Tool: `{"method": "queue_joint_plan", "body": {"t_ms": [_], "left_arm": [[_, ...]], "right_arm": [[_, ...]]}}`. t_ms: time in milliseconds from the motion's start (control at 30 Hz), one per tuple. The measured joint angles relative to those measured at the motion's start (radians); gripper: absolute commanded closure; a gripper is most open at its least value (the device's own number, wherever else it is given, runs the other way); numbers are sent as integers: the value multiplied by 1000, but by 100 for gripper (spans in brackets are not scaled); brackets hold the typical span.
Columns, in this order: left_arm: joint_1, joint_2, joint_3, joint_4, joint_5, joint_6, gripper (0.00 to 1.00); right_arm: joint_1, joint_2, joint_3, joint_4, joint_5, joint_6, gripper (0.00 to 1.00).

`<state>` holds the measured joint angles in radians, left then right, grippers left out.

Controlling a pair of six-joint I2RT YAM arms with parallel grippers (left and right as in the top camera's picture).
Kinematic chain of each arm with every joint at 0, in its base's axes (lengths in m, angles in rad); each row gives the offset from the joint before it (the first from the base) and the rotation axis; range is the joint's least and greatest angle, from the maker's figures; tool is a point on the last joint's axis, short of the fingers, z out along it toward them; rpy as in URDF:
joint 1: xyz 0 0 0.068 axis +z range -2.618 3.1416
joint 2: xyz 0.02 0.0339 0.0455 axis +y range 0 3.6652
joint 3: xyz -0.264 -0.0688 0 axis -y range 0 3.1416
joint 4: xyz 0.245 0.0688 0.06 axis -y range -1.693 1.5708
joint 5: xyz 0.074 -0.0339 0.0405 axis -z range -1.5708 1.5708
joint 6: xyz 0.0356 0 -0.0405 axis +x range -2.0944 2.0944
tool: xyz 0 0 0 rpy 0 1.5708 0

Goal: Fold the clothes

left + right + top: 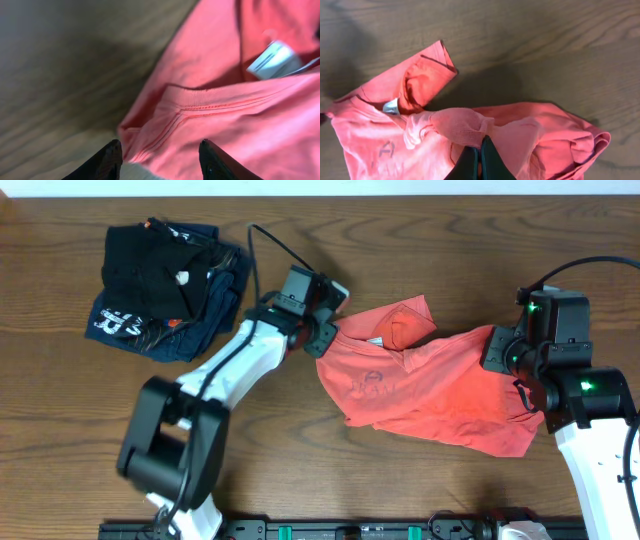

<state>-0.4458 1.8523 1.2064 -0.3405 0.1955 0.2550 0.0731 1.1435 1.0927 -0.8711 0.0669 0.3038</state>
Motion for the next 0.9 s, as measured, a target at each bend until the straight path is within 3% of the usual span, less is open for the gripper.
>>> {"method": "queue_joint_plan", "body": {"t_ms": [500, 767, 900], "left_arm": [[0, 66, 0, 30, 38, 114, 51], [0, 102, 0, 16, 34, 153, 87], [0, 101, 0, -38, 34, 163, 94]], "right_arm": [[0, 0, 0, -16, -1, 0, 99], [0, 0, 0, -37, -4, 0, 99], [0, 0, 0, -37, -4, 0, 99]]}}
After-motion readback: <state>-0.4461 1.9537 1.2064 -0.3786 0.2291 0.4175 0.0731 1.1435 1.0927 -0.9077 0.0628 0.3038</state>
